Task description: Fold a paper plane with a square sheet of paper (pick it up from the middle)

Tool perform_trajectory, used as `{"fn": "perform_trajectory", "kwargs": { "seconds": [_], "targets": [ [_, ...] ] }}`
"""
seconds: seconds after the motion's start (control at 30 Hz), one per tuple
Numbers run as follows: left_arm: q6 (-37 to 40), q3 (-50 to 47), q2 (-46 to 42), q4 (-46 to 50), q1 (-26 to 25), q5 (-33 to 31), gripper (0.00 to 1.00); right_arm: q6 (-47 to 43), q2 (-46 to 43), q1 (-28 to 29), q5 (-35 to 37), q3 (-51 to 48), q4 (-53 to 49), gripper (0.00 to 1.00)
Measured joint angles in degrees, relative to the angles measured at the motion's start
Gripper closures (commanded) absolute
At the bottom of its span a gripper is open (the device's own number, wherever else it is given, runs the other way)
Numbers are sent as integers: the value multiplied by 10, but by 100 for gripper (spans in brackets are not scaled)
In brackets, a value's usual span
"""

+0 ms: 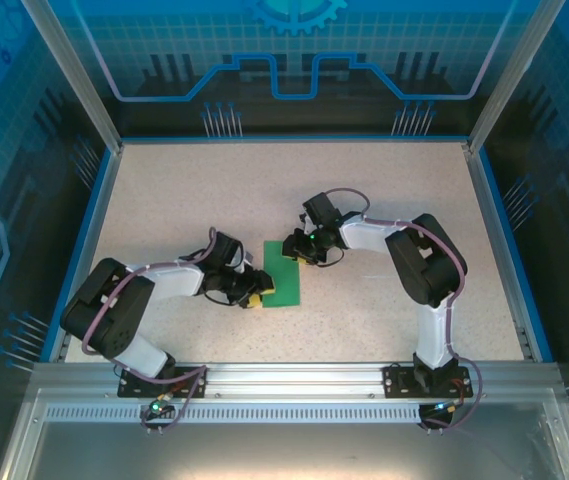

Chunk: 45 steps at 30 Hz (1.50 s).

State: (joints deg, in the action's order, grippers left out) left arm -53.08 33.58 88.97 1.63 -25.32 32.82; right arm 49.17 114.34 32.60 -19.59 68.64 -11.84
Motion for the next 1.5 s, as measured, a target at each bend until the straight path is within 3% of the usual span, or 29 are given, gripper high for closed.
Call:
{"fn": "perform_trajectory", "kwargs": {
  "seconds": [0.2,0.4,0.7,1.1,1.5],
  "targets": [
    [-8,-2,0,2,-1,2,88,-5,-1,0,-2,-1,3,62],
    [7,24,1,32,-1,-31,96,-47,-43,-1,16,-34,2,63],
    [53,91,32,80,-1,-67,98,-113,-113,14,28,-47,-15,73],
    [81,93,1,139,-1,-69,93,-120,-78,35,42,-45,-50,72],
    [65,71,-8,101,-19,-42,94,-119,-78,35,60,-45,-73,73]
  ]
}}
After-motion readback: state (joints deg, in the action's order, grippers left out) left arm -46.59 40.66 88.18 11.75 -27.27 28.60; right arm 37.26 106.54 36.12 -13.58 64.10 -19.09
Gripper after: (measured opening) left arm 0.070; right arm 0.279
